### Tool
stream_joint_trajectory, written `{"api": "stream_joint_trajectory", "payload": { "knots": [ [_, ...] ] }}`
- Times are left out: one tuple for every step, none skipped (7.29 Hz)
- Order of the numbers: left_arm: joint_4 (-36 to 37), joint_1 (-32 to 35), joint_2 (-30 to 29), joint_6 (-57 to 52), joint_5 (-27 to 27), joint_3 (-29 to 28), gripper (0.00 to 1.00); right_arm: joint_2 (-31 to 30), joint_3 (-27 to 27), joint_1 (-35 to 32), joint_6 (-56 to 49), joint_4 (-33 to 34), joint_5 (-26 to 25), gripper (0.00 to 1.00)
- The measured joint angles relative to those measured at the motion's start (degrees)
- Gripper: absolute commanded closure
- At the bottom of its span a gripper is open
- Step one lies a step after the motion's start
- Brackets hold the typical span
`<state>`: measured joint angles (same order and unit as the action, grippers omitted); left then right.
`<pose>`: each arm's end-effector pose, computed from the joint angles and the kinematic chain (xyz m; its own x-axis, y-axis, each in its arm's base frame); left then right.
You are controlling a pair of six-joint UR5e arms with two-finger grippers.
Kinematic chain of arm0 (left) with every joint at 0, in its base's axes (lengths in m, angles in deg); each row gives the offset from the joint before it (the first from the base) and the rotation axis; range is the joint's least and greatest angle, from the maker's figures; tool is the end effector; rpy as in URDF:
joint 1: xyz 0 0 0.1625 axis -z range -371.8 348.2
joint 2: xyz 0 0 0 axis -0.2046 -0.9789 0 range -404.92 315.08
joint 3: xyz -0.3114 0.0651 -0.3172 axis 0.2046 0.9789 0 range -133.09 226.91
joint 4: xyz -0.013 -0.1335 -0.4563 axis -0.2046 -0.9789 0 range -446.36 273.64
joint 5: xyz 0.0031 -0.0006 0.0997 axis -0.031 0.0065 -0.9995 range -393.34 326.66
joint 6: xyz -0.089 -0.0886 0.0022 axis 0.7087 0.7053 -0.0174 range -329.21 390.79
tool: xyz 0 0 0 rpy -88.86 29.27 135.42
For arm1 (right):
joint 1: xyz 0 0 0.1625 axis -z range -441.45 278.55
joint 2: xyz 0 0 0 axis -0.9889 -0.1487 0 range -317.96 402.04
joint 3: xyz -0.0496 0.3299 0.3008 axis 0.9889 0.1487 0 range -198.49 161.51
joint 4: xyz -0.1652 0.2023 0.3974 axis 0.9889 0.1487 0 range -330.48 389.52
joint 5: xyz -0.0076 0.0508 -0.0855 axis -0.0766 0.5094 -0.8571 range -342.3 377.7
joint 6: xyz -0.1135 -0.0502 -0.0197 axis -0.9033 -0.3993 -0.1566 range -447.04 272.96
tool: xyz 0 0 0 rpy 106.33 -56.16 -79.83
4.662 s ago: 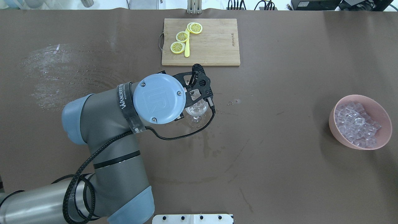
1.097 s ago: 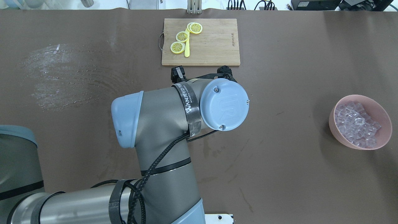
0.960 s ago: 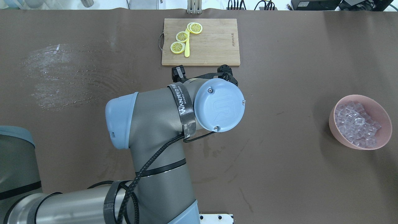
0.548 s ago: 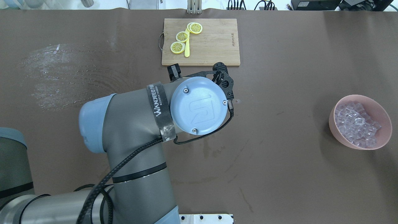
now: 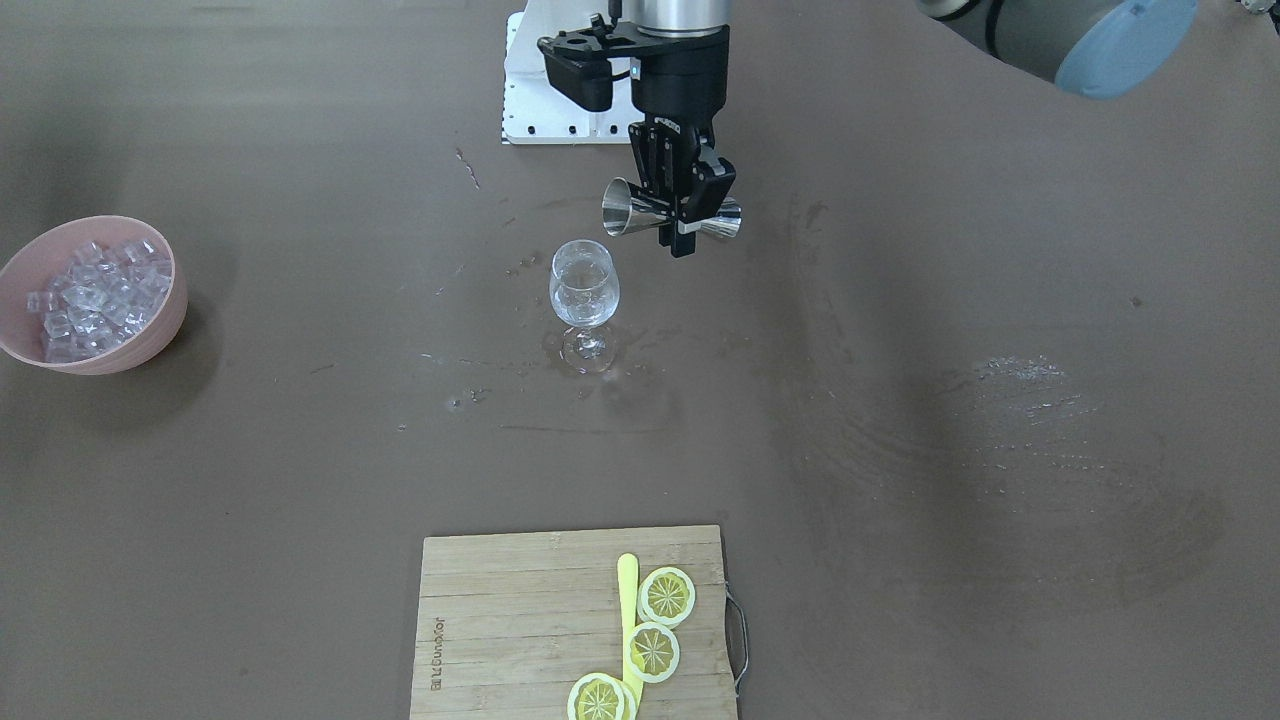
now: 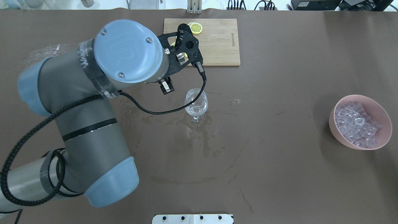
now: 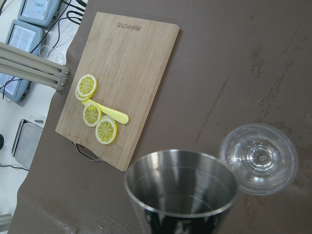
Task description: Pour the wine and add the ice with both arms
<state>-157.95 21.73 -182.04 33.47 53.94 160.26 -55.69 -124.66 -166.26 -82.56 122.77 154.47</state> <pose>0.4583 -0.4708 0.0364 0.6063 0.7952 -0.0078 -0.4846 0.3772 0.7892 -0.0035 -0.5000 0.6173 0.6811 -0.0498 0.7305 0.0370 0.9987 0.0336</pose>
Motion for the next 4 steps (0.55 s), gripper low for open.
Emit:
{"api": "stream_joint_trajectory", "payload": {
  "knots": [
    [-4.7,2.8,3.7,0.4,3.2,0.6,1.0,0.0,-0.1,0.0,0.0,0.0,0.0,0.0],
    [-9.8,5.9,8.1,0.6,6.7,1.0,1.0,0.0,-0.2,0.0,0.0,0.0,0.0,0.0],
    [-14.9,9.5,13.0,1.0,10.4,1.3,1.0,-0.1,-0.3,0.0,0.0,0.0,0.0,0.0],
    [-19.0,12.7,17.4,2.0,13.3,1.6,1.0,-0.1,-0.4,0.0,0.0,0.0,0.1,0.0]
  ]
}}
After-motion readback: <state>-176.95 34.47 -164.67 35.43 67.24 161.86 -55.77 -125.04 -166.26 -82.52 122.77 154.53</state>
